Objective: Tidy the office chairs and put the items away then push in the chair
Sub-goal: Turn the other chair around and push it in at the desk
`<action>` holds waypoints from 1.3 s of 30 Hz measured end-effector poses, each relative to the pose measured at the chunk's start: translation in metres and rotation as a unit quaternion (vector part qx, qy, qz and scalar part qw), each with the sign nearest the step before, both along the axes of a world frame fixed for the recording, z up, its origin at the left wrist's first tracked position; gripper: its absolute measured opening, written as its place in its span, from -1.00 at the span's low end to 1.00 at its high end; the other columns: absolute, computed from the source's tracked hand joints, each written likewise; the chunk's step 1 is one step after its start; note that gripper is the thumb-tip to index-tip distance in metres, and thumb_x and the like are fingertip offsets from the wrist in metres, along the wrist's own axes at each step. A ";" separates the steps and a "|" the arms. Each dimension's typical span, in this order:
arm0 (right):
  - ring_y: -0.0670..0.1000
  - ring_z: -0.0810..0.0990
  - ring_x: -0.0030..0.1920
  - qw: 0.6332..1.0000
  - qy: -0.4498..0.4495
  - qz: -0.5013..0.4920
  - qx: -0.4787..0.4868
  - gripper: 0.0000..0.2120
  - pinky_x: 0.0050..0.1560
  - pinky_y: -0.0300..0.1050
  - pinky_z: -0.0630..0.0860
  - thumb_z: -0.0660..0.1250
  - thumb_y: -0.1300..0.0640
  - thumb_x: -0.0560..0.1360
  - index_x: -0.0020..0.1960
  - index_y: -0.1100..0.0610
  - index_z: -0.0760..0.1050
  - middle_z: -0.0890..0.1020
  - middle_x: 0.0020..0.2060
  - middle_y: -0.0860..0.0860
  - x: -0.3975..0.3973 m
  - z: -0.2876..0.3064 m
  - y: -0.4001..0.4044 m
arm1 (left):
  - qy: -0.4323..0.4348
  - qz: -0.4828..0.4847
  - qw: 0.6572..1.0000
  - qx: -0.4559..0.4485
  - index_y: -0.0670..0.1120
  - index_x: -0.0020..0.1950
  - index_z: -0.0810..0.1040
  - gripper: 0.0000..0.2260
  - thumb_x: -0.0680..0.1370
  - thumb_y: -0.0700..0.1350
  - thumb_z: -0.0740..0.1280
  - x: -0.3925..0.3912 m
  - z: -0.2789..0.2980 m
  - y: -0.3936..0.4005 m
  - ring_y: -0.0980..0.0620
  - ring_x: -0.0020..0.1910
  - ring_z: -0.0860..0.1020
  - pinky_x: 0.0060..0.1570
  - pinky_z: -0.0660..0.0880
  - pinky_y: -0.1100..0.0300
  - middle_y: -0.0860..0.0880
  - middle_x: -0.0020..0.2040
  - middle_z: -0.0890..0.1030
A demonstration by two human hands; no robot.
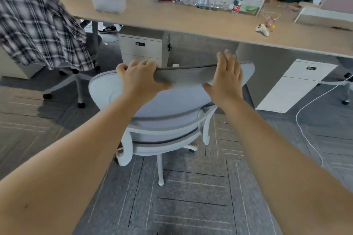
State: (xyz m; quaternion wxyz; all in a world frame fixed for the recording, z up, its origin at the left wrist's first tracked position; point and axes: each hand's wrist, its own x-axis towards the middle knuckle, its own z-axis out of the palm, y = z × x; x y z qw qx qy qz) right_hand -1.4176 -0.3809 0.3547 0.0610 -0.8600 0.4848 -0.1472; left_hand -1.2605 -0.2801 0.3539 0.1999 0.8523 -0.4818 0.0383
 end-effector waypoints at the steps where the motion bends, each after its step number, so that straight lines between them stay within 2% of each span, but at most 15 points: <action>1: 0.13 -0.12 0.54 1.000 0.024 0.008 -0.013 -0.28 0.52 0.12 -0.17 0.30 0.02 0.50 0.50 0.17 -0.02 0.03 0.53 0.10 -0.001 0.000 -0.004 | 0.000 0.001 1.000 -0.007 -0.11 -0.06 0.50 -0.58 0.37 0.22 0.37 0.003 -0.001 0.004 -0.12 0.13 0.42 0.21 0.20 -0.04 -0.09 0.06 0.60; 3: 0.13 0.03 0.52 0.997 0.068 0.024 -0.028 -0.33 0.51 0.14 -0.20 0.29 -0.16 0.46 0.42 0.17 0.19 0.29 0.44 0.12 -0.006 0.001 -0.007 | 0.006 0.003 1.000 -0.024 -0.14 -0.06 0.53 -0.55 0.34 0.23 0.40 0.008 -0.004 0.013 -0.11 0.11 0.43 0.21 0.19 -0.02 -0.09 0.03 0.62; 4: 0.13 0.17 0.47 0.997 0.069 0.033 -0.031 -0.35 0.52 0.12 -0.14 0.29 -0.21 0.43 0.35 0.18 0.29 0.40 0.35 0.14 -0.009 0.002 -0.006 | 0.008 0.002 0.999 -0.035 -0.15 -0.08 0.54 -0.54 0.33 0.23 0.41 0.011 -0.005 0.016 -0.10 0.11 0.43 0.22 0.17 -0.02 -0.09 0.03 0.62; 5: 0.14 0.30 0.39 0.997 0.056 0.039 -0.030 -0.36 0.51 0.08 0.00 0.31 -0.23 0.40 0.28 0.20 0.35 0.48 0.26 0.14 -0.010 0.004 -0.003 | 0.008 -0.001 0.999 -0.046 -0.16 -0.09 0.54 -0.53 0.31 0.23 0.41 0.013 -0.005 0.019 -0.10 0.12 0.43 0.23 0.15 -0.01 -0.09 0.02 0.63; 7: 0.13 0.42 0.24 0.998 0.035 0.040 -0.030 -0.37 0.34 0.00 0.29 0.35 -0.25 0.36 0.18 0.22 0.42 0.54 0.14 0.13 -0.013 0.009 0.004 | 0.002 -0.015 0.999 -0.051 -0.18 -0.07 0.54 -0.51 0.31 0.23 0.42 0.018 -0.003 0.022 -0.11 0.17 0.40 0.24 0.10 0.02 -0.10 0.05 0.63; 9: 0.13 0.45 0.15 0.997 0.041 0.038 -0.044 -0.39 0.19 -0.03 0.37 0.37 -0.28 0.32 0.07 0.23 0.45 0.58 0.06 0.12 -0.015 0.011 0.011 | -0.005 -0.035 0.999 -0.032 -0.19 0.01 0.53 -0.51 0.34 0.19 0.40 0.021 -0.001 0.025 -0.14 0.23 0.35 0.26 0.10 0.01 -0.10 0.12 0.59; 12: 0.12 0.48 0.03 0.997 0.039 0.033 -0.064 -0.46 0.11 -0.04 0.36 0.37 -0.30 0.31 -0.13 0.19 0.41 0.57 -0.11 0.12 -0.017 0.009 0.024 | -0.020 -0.072 0.997 -0.014 -0.15 0.19 0.49 -0.53 0.41 0.12 0.37 0.024 0.000 0.031 -0.19 0.31 0.29 0.37 0.06 -0.06 -0.12 0.26 0.49; 16: 0.06 0.35 -0.18 0.996 0.013 0.009 -0.086 -0.44 -0.02 -0.06 0.31 0.37 -0.30 0.30 -0.24 0.17 0.25 0.35 -0.35 -0.01 -0.016 0.005 0.046 | -0.014 -0.116 0.993 -0.027 -0.10 0.32 0.44 -0.59 0.50 -0.06 0.34 0.026 0.001 0.032 -0.20 0.37 0.25 0.46 -0.09 -0.11 -0.12 0.33 0.45; 19: 0.08 0.37 -0.16 0.995 0.007 -0.019 -0.093 -0.45 0.04 -0.03 0.34 0.36 -0.30 0.31 -0.23 0.17 0.25 0.41 -0.28 0.04 -0.017 0.003 0.056 | -0.006 -0.136 0.991 -0.014 -0.15 0.34 0.40 -0.60 0.52 -0.12 0.32 0.026 0.003 0.026 -0.20 0.40 0.23 0.47 -0.15 -0.15 -0.17 0.32 0.44; 21: 0.12 0.48 -0.07 0.995 0.000 -0.037 -0.093 -0.46 0.07 -0.01 0.35 0.35 -0.30 0.32 -0.22 0.16 0.26 0.53 -0.21 0.10 -0.019 0.004 0.058 | -0.007 -0.157 0.987 -0.016 -0.21 0.33 0.40 -0.60 0.52 -0.16 0.31 0.023 0.002 0.018 -0.21 0.39 0.23 0.48 -0.16 -0.16 -0.21 0.31 0.44; 23: 0.14 0.50 0.01 0.994 0.000 -0.056 -0.098 -0.47 0.10 -0.01 0.34 0.34 -0.30 0.33 -0.18 0.17 0.34 0.59 -0.11 0.13 -0.023 0.003 0.055 | -0.010 -0.179 0.984 -0.019 -0.24 0.32 0.40 -0.61 0.52 -0.17 0.31 0.021 0.000 0.007 -0.21 0.39 0.24 0.48 -0.15 -0.16 -0.23 0.30 0.44; 27: 0.16 0.44 0.11 0.992 -0.018 -0.092 -0.090 -0.41 0.18 0.02 0.26 0.35 -0.26 0.34 0.01 0.26 0.44 0.56 0.01 0.16 -0.033 -0.001 0.038 | -0.019 -0.205 0.978 -0.019 -0.25 0.30 0.39 -0.62 0.53 -0.15 0.30 0.014 -0.002 -0.020 -0.21 0.37 0.24 0.48 -0.09 -0.10 -0.22 0.29 0.43; 30: 0.16 0.41 0.14 0.990 -0.021 -0.109 -0.083 -0.41 0.20 0.04 0.23 0.37 -0.24 0.34 0.05 0.26 0.43 0.53 0.05 0.16 -0.043 -0.001 0.018 | -0.025 -0.226 0.973 -0.025 -0.24 0.31 0.37 -0.60 0.53 -0.11 0.30 0.005 -0.002 -0.042 -0.21 0.34 0.26 0.42 0.06 0.00 -0.21 0.29 0.44; 33: 0.16 0.39 0.16 0.990 -0.027 -0.119 -0.074 -0.42 0.23 0.05 0.23 0.38 -0.22 0.35 0.08 0.26 0.42 0.52 0.08 0.17 -0.052 -0.001 -0.006 | -0.031 -0.234 0.971 -0.027 -0.22 0.33 0.36 -0.59 0.53 -0.07 0.28 -0.004 -0.003 -0.065 -0.19 0.35 0.26 0.38 0.06 0.06 -0.19 0.31 0.43; 39: 0.17 0.40 0.15 0.989 -0.047 -0.120 -0.076 -0.42 0.21 0.04 0.22 0.41 -0.20 0.33 0.09 0.26 0.43 0.52 0.06 0.16 -0.070 -0.004 -0.066 | -0.064 -0.221 0.973 -0.030 -0.20 0.33 0.38 -0.55 0.52 -0.01 0.29 -0.022 -0.006 -0.122 -0.20 0.33 0.31 0.36 0.10 0.03 -0.19 0.30 0.46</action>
